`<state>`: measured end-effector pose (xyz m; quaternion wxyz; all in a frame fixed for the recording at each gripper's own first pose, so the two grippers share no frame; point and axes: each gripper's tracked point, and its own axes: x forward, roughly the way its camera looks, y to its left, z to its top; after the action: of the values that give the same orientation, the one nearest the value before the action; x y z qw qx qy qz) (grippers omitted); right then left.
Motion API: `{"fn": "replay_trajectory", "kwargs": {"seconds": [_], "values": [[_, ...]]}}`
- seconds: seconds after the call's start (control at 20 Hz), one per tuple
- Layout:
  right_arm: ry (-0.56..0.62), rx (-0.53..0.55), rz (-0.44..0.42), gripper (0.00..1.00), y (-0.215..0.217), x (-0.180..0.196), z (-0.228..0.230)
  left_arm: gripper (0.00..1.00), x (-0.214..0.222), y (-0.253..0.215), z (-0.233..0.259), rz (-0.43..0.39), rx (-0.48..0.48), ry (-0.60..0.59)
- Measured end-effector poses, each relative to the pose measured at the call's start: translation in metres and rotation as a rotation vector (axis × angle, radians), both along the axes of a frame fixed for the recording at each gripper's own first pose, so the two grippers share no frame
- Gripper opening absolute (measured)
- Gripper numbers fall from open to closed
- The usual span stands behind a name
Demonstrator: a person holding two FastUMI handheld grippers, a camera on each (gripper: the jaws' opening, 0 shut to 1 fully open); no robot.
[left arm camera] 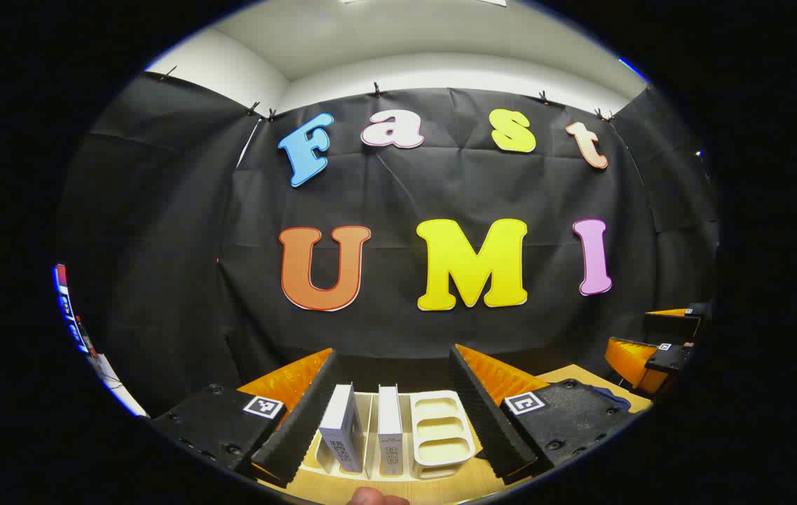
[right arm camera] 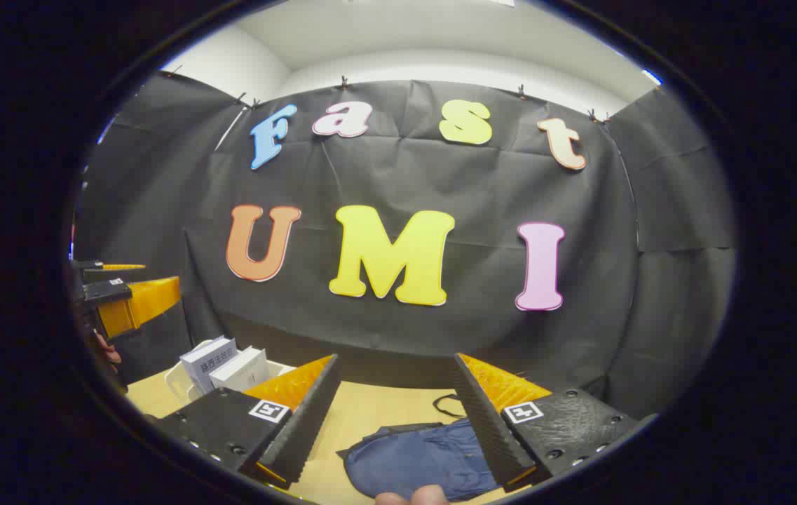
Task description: Open the schoolbag, grab two books from the bookshelf and put them into the schoolbag.
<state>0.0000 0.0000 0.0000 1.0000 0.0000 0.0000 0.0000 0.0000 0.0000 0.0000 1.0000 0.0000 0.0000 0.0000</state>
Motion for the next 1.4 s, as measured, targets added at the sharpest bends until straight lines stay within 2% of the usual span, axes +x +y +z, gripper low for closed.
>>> {"fn": "replay_trajectory", "kwargs": {"seconds": [0.45,0.6,0.7,0.95,1.0,1.05,1.2,1.25,1.4], "values": [[-0.005,0.018,-0.039,0.95,-0.009,-0.009,0.008,0.99,-0.001,-0.003,0.005,-0.021,0.004,0.001],[0.005,0.018,-0.047,0.97,-0.011,-0.011,0.005,0.98,-0.002,-0.001,0.005,-0.019,0.004,0.003],[0.014,0.018,-0.055,0.95,-0.013,-0.012,0.003,0.98,-0.002,-0.003,0.007,-0.023,0.008,0.003],[0.042,0.005,-0.06,0.97,-0.014,-0.014,-0.003,0.99,-0.001,-0.002,0.006,-0.031,0.0,0.007],[0.056,0.002,-0.053,0.95,-0.012,-0.013,-0.008,0.98,0.0,-0.001,0.006,-0.031,-0.002,0.007],[0.077,-0.003,-0.041,0.92,-0.009,-0.012,-0.013,0.98,0.0,-0.002,0.006,-0.031,-0.001,0.008],[0.177,-0.034,0.022,0.95,0.006,-0.007,-0.042,0.99,-0.001,0.004,0.007,-0.02,0.009,0.001],[0.226,-0.047,0.044,0.92,0.012,-0.005,-0.054,0.99,0.0,0.006,0.007,-0.017,0.01,0.002],[0.396,-0.092,0.108,0.95,0.027,0.003,-0.1,0.99,0.0,0.013,0.008,-0.005,0.012,0.007]]}}
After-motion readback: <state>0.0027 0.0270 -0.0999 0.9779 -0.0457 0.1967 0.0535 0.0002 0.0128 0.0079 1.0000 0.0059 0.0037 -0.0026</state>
